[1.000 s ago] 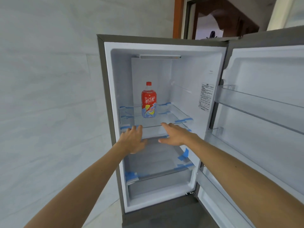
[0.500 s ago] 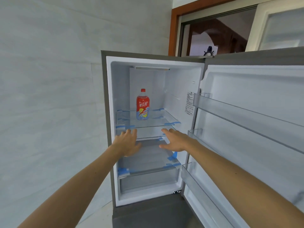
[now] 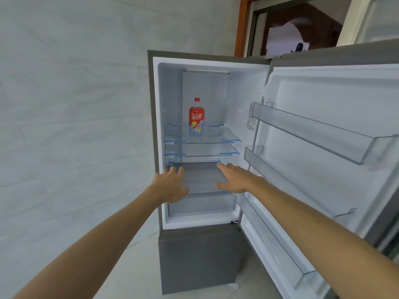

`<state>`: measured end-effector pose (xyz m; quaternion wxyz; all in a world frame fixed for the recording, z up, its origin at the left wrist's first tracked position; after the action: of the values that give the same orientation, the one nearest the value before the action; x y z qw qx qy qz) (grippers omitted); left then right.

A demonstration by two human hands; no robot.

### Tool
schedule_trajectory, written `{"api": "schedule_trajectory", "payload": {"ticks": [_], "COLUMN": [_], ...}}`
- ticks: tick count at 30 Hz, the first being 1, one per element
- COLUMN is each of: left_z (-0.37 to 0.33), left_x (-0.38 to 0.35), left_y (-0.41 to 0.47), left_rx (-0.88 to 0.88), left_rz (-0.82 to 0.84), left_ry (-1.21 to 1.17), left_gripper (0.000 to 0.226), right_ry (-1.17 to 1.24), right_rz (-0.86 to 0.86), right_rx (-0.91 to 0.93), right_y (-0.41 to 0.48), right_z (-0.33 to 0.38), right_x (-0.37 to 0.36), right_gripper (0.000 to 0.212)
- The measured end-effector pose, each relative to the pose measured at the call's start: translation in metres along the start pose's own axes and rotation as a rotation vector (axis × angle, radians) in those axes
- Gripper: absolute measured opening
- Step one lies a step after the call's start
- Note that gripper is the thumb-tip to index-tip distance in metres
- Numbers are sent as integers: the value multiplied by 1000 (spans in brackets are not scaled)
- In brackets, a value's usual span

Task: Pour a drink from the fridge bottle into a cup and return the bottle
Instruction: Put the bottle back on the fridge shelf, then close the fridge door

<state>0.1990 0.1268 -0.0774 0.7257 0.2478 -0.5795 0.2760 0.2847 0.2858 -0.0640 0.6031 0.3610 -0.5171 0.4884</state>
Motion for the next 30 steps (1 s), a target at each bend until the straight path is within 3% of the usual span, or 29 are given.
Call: {"api": "schedule_trajectory", "payload": {"ticks": [9, 21, 30], "left_z": [13, 31, -65], "left_x": [8, 0, 15], "left_y": [-48, -89, -93], "left_rx": [-12, -138, -353], "left_rz": [-31, -69, -112], "left_ry": [36, -6, -59], "left_gripper": [73, 62, 65], "right_ry": [38, 48, 42], "right_rz": [0, -18, -67], "right_rx": [-14, -140, -360], "right_y": [-42, -95, -181], "right_z": [31, 59, 1], "right_x": [-7, -31, -23], "right_gripper": [77, 62, 74]}}
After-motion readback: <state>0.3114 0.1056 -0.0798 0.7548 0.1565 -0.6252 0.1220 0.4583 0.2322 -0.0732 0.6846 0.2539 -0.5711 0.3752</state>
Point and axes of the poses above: each hand's wrist, its own y-axis towards the middle knuckle, its own x-axis out of the back of the hand, z = x × y, the point moved 10 cm from there along y, towards the middle knuckle, and after that the axes turned 8 degrees about y, right-handed, at the moved point
